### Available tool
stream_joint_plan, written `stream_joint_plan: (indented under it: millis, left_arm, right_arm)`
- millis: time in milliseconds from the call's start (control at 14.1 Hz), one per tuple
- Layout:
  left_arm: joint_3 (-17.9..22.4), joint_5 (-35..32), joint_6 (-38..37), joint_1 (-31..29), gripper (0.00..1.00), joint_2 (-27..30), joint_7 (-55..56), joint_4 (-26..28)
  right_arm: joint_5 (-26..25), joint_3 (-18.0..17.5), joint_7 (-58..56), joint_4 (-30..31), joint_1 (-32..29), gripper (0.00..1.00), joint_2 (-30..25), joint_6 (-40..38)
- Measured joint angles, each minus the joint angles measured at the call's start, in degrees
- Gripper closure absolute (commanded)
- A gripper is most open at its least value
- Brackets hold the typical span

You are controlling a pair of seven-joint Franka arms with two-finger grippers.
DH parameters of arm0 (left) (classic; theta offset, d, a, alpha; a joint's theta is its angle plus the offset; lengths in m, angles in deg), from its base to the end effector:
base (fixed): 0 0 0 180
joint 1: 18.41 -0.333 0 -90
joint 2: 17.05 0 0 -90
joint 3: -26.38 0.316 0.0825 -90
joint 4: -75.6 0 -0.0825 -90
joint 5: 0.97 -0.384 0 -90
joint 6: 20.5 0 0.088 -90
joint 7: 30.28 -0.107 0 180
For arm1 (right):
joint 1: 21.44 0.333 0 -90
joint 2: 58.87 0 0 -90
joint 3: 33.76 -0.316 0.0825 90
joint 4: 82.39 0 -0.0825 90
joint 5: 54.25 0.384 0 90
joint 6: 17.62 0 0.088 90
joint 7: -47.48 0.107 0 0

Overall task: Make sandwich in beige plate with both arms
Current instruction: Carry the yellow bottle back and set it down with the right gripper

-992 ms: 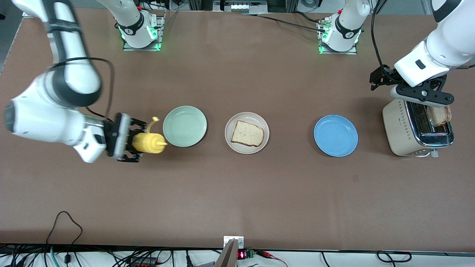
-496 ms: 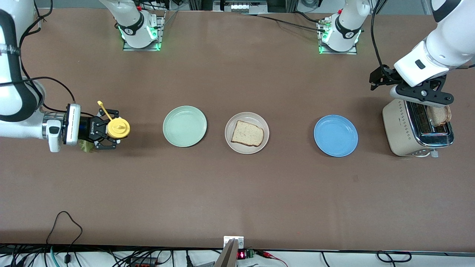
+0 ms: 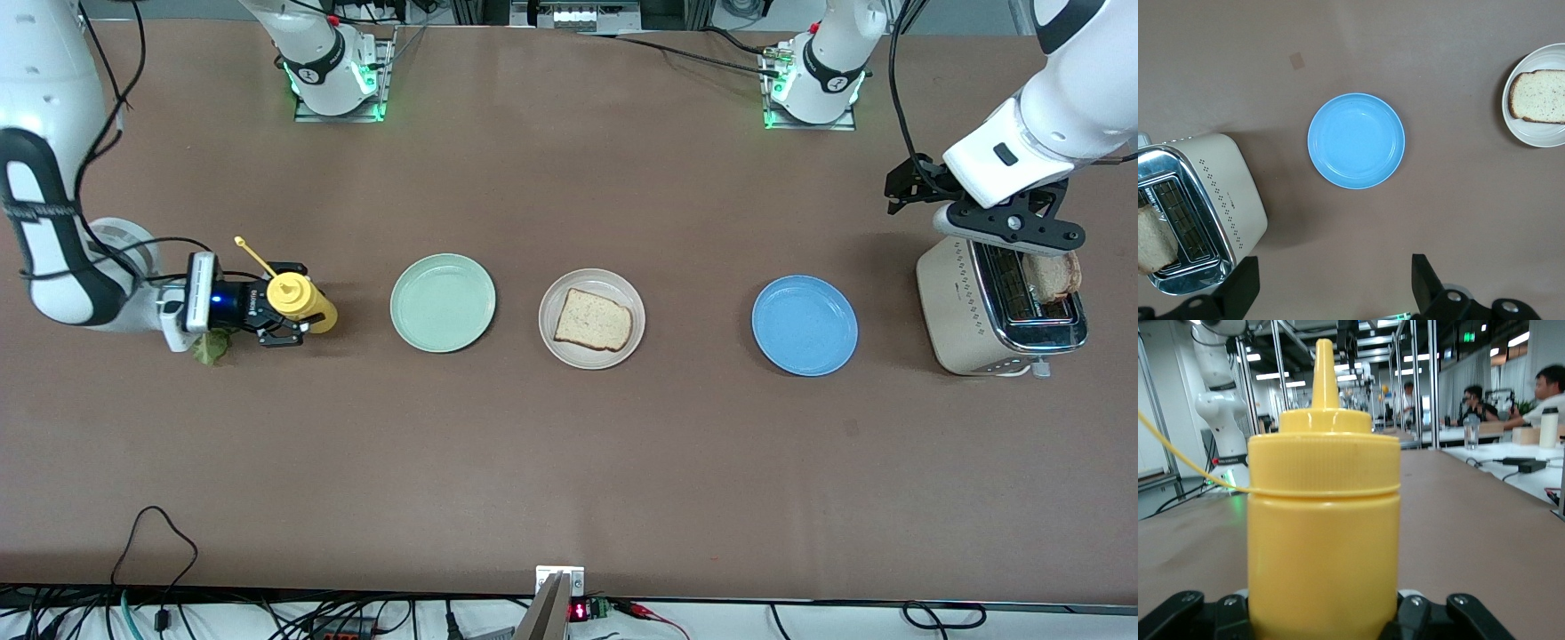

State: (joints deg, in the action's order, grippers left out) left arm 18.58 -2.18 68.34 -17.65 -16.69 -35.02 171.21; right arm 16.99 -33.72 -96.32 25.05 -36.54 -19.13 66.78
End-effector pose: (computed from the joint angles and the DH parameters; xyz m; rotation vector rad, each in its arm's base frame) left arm 0.5402 -0.0792 0.5804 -3.0901 0.3614 0.1731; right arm 0.5629 -0.0394 0.1603 -1.2728 -1.2408 -1.0537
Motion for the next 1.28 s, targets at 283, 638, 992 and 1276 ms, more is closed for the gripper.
stream_joint_plan:
  millis: [283,638,992,1276]
  left_arm:
    - [-0.2,0.0,-0.1,0.1,0.0,0.0,0.0,0.0]
    - [-0.5,0.0,-0.1,0.2,0.0,0.0,0.0,0.0]
    - [-0.9,0.0,-0.1,0.4,0.0,0.0,0.0,0.0]
    - [-0.9,0.0,-0.1,0.3,0.0,0.0,0.0,0.0]
  right_arm:
    - [0.8,0.0,-5.6,-0.5,-2.5,0.77,5.0,-3.5]
    - [0.8,0.0,-6.9,-0.6,-3.5,0.74,6.9,-3.6]
    - [0.7,0.2,-7.5,-0.7,-3.6,0.27,8.6,-3.3]
    - [0.2,0.8,-7.5,-0.9,-3.7,0.0,8.7,-2.9]
